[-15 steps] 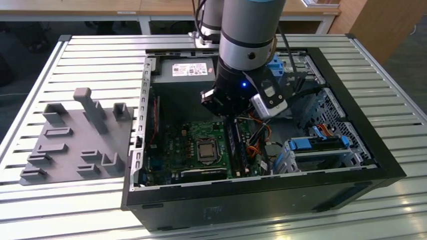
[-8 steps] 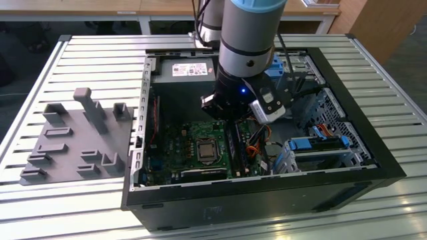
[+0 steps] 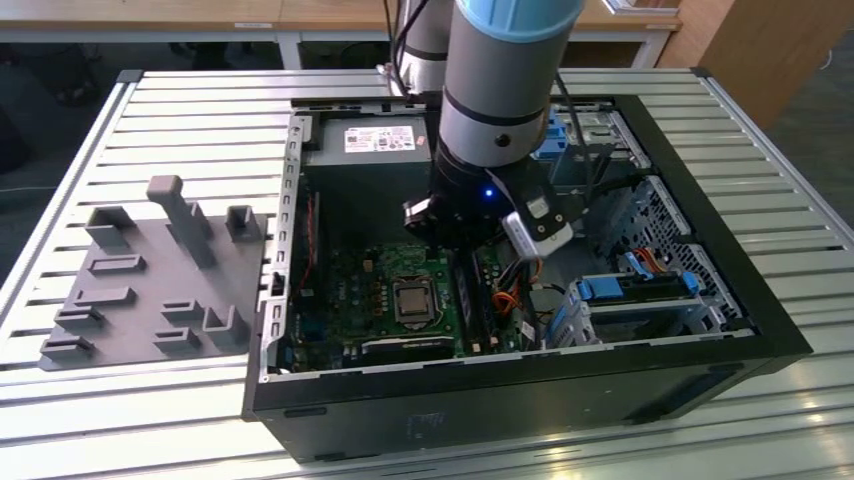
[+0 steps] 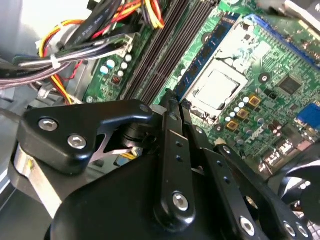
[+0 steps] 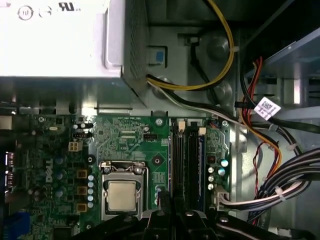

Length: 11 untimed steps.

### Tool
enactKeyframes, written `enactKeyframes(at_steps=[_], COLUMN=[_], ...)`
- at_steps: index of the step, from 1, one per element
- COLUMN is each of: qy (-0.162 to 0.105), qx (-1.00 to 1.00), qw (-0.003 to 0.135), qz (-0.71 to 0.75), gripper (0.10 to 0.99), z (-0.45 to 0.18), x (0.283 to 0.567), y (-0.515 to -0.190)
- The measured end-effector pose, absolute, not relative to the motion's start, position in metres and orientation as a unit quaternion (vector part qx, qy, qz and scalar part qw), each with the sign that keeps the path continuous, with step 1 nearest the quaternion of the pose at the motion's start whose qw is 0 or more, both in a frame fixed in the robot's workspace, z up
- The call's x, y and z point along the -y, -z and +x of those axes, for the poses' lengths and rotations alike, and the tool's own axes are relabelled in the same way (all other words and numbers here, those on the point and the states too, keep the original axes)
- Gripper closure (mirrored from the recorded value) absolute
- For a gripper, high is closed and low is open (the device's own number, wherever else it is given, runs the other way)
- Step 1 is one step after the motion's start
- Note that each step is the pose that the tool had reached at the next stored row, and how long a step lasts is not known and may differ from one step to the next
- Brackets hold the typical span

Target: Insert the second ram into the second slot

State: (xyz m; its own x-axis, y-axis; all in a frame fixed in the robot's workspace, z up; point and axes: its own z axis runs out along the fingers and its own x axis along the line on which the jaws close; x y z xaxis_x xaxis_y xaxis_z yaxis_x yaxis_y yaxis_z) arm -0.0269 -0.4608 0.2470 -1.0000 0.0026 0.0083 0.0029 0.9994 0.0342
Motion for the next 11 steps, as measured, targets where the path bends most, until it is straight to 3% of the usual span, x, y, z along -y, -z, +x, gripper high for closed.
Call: enactKeyframes(at_steps=[11], qy=[0.019], qx=[1.000], qw=[0.004], qz=[-0.002], gripper=[0.949], z=[-0.0236], x=[0.4616], y=[-0.2379])
